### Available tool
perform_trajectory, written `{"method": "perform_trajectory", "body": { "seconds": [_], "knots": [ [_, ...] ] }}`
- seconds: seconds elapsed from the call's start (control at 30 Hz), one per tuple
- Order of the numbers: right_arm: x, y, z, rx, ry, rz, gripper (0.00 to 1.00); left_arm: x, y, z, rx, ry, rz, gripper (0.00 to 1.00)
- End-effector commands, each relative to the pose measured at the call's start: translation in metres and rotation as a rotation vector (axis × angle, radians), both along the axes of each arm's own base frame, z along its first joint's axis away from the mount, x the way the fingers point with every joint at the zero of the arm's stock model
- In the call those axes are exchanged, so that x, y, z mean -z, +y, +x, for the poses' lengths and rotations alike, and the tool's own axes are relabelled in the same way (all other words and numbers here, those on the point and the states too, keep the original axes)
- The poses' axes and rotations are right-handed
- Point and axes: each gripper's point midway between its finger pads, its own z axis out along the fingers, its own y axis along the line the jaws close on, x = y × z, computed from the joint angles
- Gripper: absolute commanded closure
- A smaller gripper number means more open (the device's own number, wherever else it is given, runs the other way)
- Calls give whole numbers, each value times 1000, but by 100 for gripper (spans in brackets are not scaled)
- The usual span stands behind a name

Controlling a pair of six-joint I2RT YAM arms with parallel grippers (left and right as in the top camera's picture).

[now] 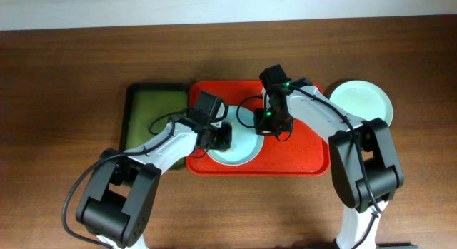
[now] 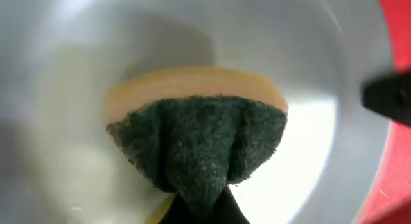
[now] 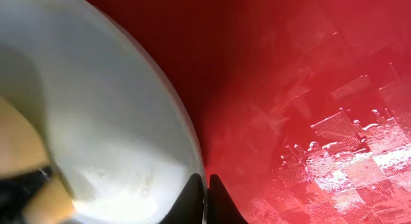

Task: Clean dirty plates on tray and stack at the side
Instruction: 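Scrub the white plate with the sponge in the left gripper, then return the sponge to the black tray and retract the left arm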

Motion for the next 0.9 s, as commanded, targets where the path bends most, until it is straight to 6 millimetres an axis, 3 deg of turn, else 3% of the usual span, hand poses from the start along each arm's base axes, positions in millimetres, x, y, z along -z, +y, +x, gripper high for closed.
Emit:
{"method": "perform_trajectory", "body": {
  "seconds": [0.0,0.07,0.17,0.2,0.3,0.43,0.5,0.53,0.6,0.67,0.73,0.87],
  "knots": [
    [3,9,-6,-21,17,31,95,21,-24,-51,72,211,-130,100],
    [3,9,-6,-21,17,31,95,13,-24,-37,69,158,-120,100],
    [3,9,-6,-21,17,31,95,-17,13,16,-54,-41,61,100],
    [3,9,-6,-21,17,31,95,-22,24,25,-86,-84,109,100],
    [3,9,-5,-21,17,31,95,-17,46,35,-139,-140,233,100],
    [3,9,-6,-21,17,31,94,6,44,41,-140,-134,246,100],
    [3,9,-6,-21,17,31,95,14,7,23,-33,-29,49,100],
    [3,9,-5,-21,17,31,95,1,-24,10,45,29,-131,100],
    [3,9,-5,-21,17,31,95,-24,-54,4,129,58,-333,100],
    [3,9,-6,-21,17,31,95,-36,-52,17,147,15,-344,100],
    [3,9,-5,-21,17,31,95,-43,-35,29,117,23,-329,100],
    [3,9,-5,-21,17,31,95,-30,62,52,-3,36,-31,100]
  ]
}}
